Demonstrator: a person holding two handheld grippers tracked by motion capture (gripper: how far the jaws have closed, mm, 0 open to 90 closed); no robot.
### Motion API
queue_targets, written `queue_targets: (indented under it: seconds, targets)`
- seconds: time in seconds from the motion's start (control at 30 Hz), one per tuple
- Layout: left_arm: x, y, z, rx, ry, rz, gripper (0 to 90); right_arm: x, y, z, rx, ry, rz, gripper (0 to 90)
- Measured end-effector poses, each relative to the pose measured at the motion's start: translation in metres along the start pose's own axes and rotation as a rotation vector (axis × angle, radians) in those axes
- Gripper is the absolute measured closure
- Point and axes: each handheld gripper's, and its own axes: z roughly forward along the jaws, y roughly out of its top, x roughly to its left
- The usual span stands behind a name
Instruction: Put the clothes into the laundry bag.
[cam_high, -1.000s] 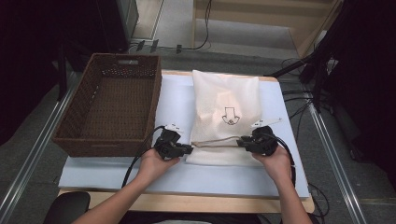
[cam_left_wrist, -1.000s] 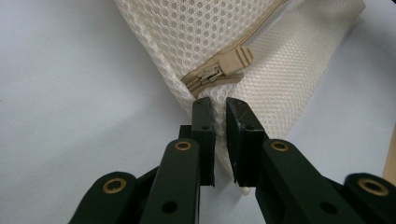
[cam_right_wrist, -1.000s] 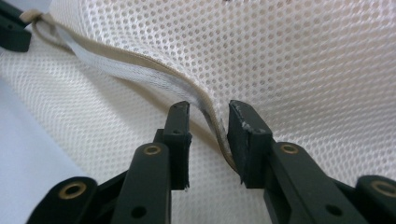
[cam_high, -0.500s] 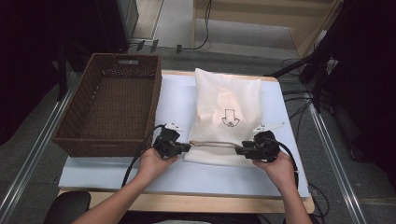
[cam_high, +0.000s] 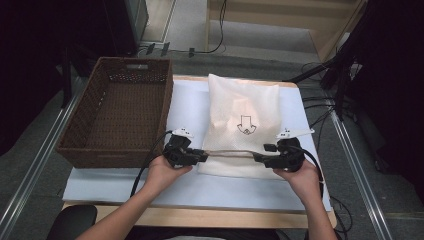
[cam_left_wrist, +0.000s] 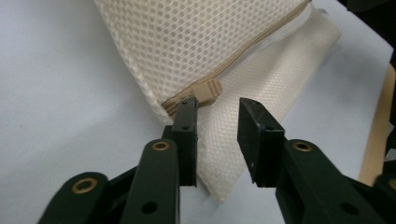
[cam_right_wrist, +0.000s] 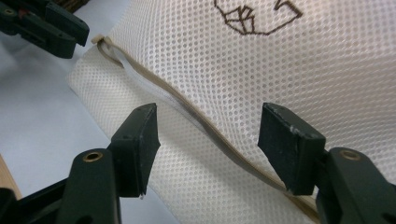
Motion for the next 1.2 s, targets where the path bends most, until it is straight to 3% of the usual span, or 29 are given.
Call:
queue_targets:
  seconds: [0.23,0.33,0.47,0.93,1.2]
  targets:
    - [-0.011,0.005,-0.007,0.020,-0.013,0.022,49.5,-0.001,0.003,-0.010,-0.048,-0.004,0.000,38.5]
    - [-0.015,0.006,-0.010,0.023,-0.035,0.033,43.9,-0.003,0.002,-0.011,-0.054,-0.011,-0.027,38.3]
    - [-0.018,0.007,-0.014,0.031,-0.031,0.062,41.1,-0.008,0.000,-0.011,-0.045,-0.018,-0.019,38.4]
    - [-0.017,0.001,-0.029,0.010,-0.039,0.083,37.2,-0.029,-0.008,-0.019,-0.072,-0.063,0.035,35.2]
    - [-0.015,-0.001,-0.028,-0.001,-0.045,0.082,37.1,-0.041,-0.013,-0.023,-0.094,-0.102,0.063,34.2]
